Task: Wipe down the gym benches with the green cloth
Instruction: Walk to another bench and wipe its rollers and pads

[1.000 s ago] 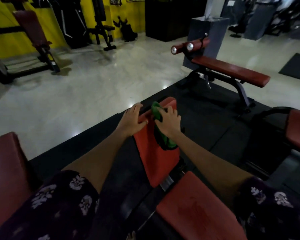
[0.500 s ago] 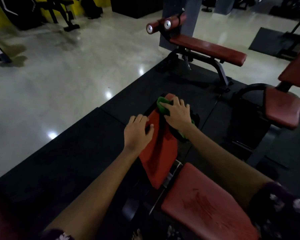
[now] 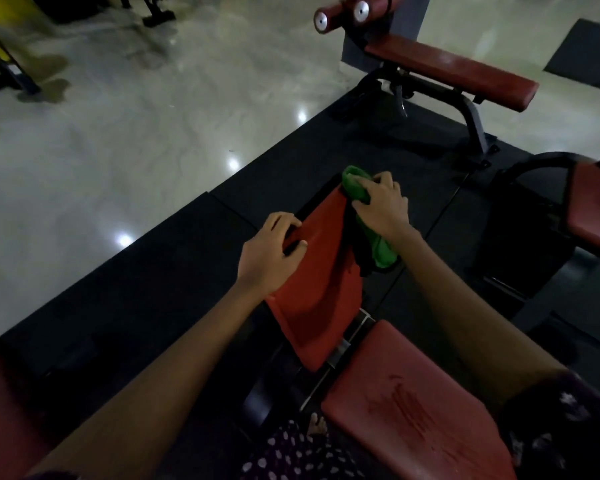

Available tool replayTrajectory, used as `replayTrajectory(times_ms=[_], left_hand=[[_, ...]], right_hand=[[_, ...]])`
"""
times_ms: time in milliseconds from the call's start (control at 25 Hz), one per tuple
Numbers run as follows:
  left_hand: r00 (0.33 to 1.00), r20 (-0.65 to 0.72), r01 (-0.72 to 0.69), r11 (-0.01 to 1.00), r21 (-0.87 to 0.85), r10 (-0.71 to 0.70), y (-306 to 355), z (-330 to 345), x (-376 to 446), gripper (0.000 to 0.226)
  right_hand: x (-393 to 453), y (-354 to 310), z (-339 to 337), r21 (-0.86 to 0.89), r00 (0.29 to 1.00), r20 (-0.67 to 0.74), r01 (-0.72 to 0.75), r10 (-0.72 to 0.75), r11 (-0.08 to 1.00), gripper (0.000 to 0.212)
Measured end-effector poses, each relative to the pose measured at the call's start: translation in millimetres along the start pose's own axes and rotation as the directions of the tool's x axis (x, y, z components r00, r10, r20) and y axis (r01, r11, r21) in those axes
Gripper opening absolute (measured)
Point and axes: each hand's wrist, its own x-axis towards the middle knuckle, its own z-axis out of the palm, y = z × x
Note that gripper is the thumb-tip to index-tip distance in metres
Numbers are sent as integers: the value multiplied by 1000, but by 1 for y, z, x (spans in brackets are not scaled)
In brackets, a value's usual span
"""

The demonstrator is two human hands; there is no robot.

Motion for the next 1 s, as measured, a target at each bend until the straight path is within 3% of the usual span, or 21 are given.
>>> replayTrajectory(times_ms=[160, 320, 400, 520, 600, 680, 800, 1000], left_hand=[[999, 47, 11, 1000, 2, -11, 3, 3, 2, 36], [988, 152, -7, 996, 90, -6, 1, 2, 5, 44], [980, 197, 4, 996, 89, -22, 0, 4, 3, 43], [970, 242, -22, 1000, 15, 18, -1, 1, 8, 42], [961, 272, -22, 993, -115, 52, -10, -2, 14, 40], [938, 347, 118, 931, -347, 10, -24, -5, 14, 39], [883, 458, 402, 676, -618, -106, -35, -5, 5, 41], [812, 579, 517, 555, -652, -76, -43, -18, 11, 40]], right_hand=[[-21, 5, 10, -114, 976, -30, 209, -214, 971, 53], [1, -1, 2, -78, 997, -28, 65, -67, 995, 49], [-17, -8, 10, -94, 996, -33, 79, -83, 992, 51], [-46, -16, 22, -74, 988, -16, 151, -152, 986, 55], [-36, -22, 12, -50, 997, -19, 75, -76, 996, 54], [-46, -34, 14, -56, 1000, -20, -4, 2, 998, 54], [-87, -58, 34, 38, 998, -47, -44, 46, 998, 55], [-145, -102, 64, 25, 983, -183, -13, 17, 1000, 54]])
